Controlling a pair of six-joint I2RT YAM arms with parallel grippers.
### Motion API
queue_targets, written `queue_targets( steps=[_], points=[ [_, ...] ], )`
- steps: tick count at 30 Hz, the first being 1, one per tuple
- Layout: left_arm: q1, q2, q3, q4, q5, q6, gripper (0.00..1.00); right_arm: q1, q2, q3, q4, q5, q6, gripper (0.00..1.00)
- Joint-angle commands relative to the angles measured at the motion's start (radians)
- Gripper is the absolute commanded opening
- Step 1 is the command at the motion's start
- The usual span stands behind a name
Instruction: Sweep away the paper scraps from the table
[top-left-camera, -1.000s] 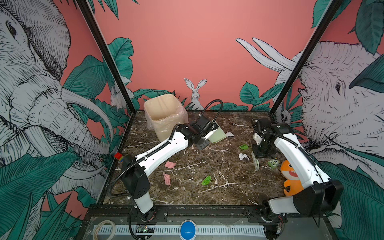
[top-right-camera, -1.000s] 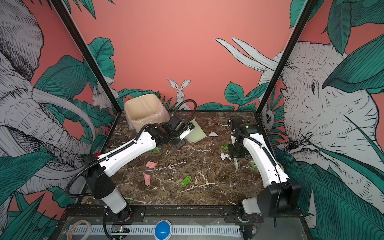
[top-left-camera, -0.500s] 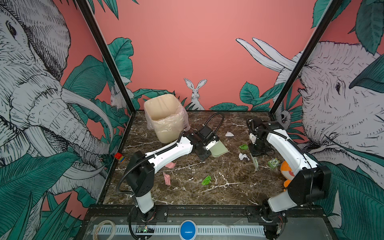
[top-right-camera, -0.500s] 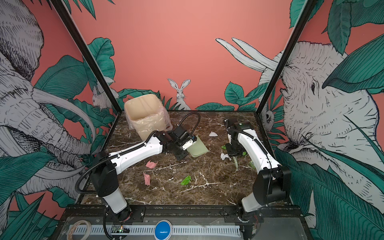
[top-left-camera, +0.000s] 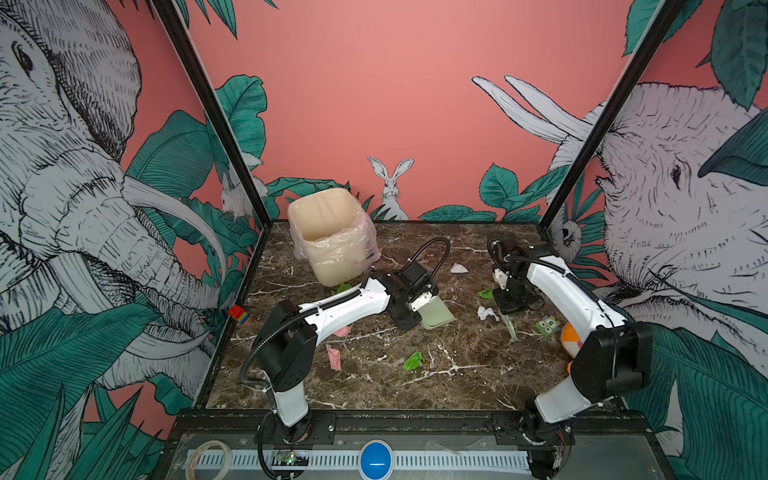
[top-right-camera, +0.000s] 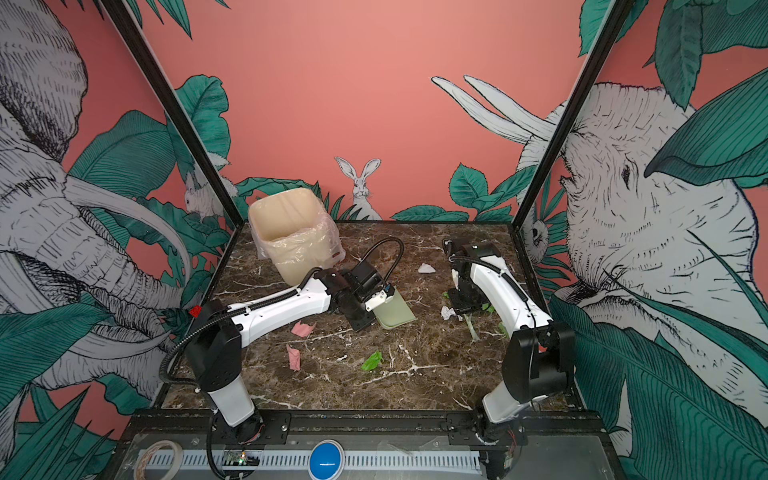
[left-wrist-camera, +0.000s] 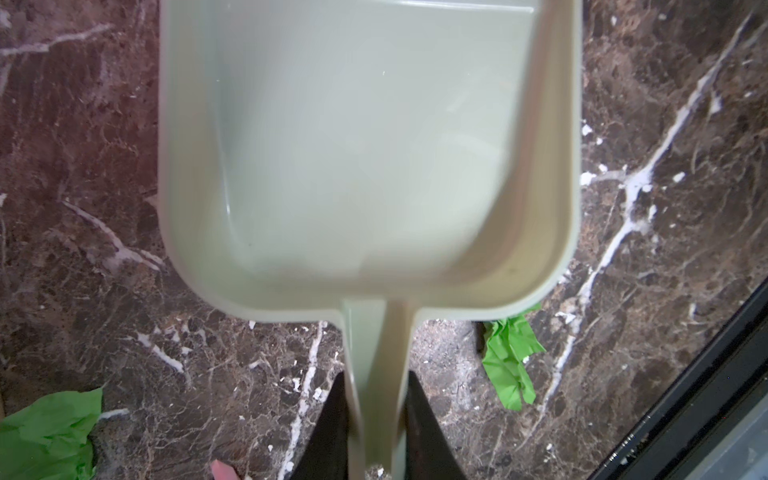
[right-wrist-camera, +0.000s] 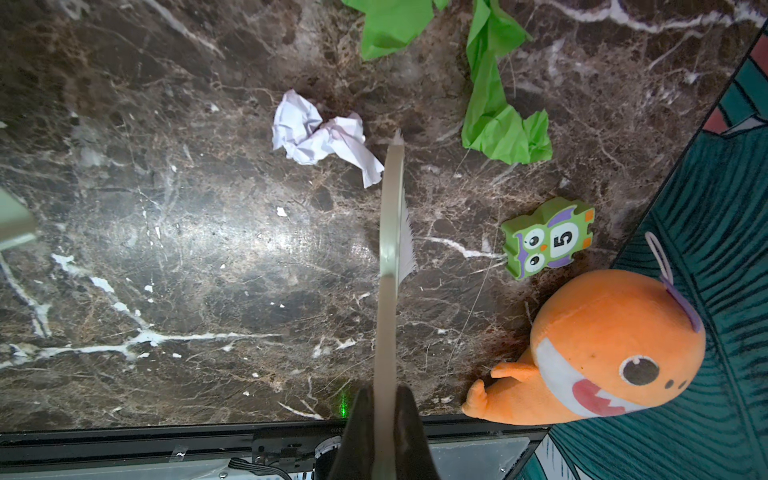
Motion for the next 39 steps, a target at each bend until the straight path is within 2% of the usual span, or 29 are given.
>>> queue_targets(
  steps=[1,20,23,27,39],
  points=[
    [-0.006,-0.018,-0.023,-0.021,0.026,0.001,0.11,0.026,0.015,0.033,-0.011,-0.024,-0.007,0.00],
    [-0.015,0.016,-0.038,-0.036,0.030,0.015,0.11,0.180,0.062,0.132,-0.015,-0.136,0.052,0.00],
    [-0.018,0.021,-0.040,-0.036,0.027,0.016,0.11,0.185,0.058,0.148,-0.028,-0.106,0.050,0.00],
    [-0.021,0.027,-0.043,-0.032,0.027,0.017,0.11,0.180,0.073,0.182,-0.051,-0.007,0.023,0.00],
    [-0.032,0.061,-0.032,0.013,-0.014,0.025,0.10,0.180,0.196,0.293,-0.039,0.012,-0.011,0.00]
  ],
)
